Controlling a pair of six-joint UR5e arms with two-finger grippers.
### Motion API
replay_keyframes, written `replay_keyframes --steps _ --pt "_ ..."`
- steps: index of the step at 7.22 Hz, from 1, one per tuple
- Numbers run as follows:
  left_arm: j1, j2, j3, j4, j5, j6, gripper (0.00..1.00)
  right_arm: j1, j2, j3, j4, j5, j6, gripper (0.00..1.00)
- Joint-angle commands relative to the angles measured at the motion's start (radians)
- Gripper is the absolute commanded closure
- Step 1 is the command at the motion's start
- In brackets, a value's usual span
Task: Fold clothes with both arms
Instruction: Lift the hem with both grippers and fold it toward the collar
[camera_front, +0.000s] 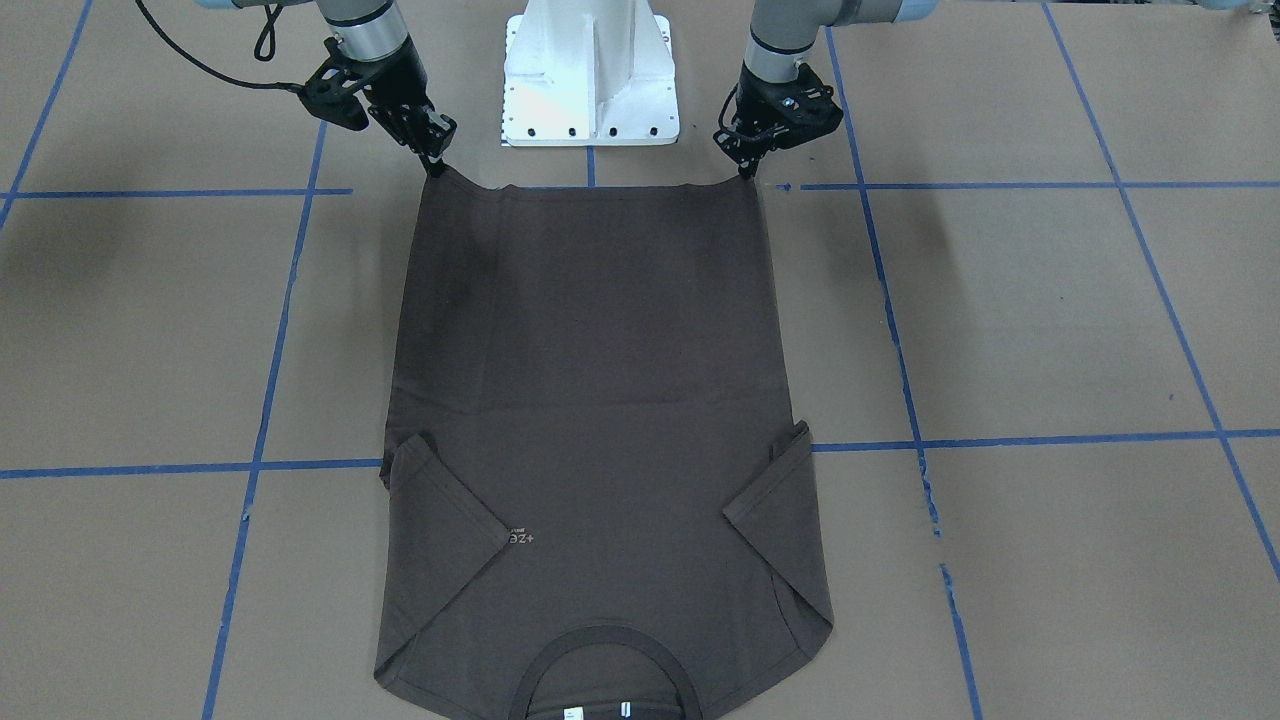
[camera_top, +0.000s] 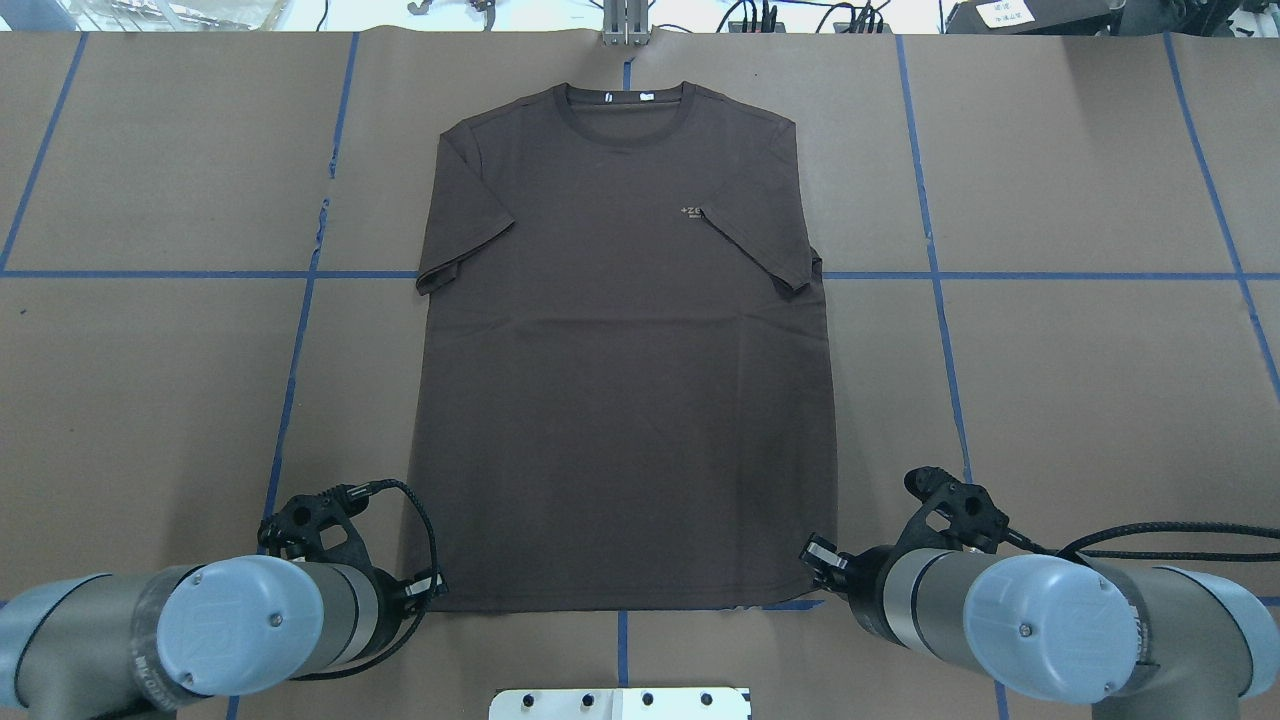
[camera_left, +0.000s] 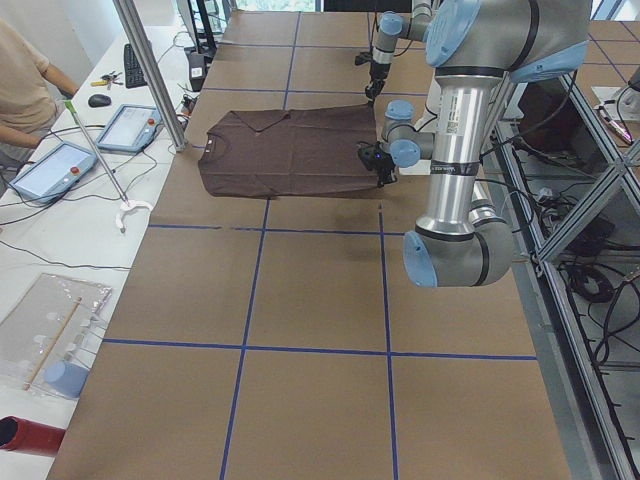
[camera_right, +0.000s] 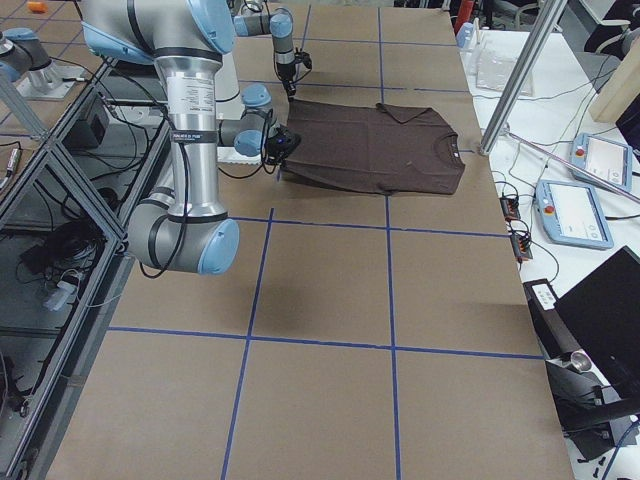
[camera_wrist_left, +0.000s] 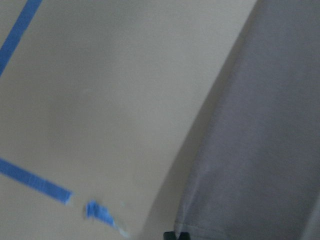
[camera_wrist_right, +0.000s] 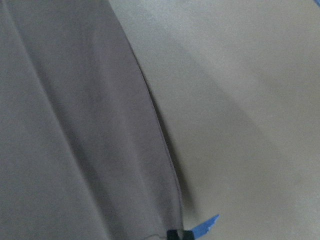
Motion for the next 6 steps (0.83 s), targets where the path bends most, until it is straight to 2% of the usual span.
replay_keyframes --steps 1,3,4,5,6 --pt "0.107 0.001 -0.130 0.077 -0.008 -0.066 1.00 -0.068 -0.072 0.087 0.000 0.033 0.002 1.00" --pt "0.095 0.004 -0.222 0.117 -0.008 -0.067 1.00 -0.050 -0.091 0.149 0.002 0.023 0.004 1.00" --pt "0.013 -0.005 -0.223 0.124 -0.010 -0.050 1.00 -0.011 -0.076 0.138 0.002 0.020 0.004 1.00" --pt "-0.091 -0.011 -0.223 0.124 -0.013 0.017 1.00 0.099 -0.007 0.083 0.000 0.030 -0.016 1.00" --pt "-0.166 -0.019 -0.195 0.122 -0.013 0.119 1.00 0.200 0.107 -0.025 -0.003 0.038 -0.070 1.00"
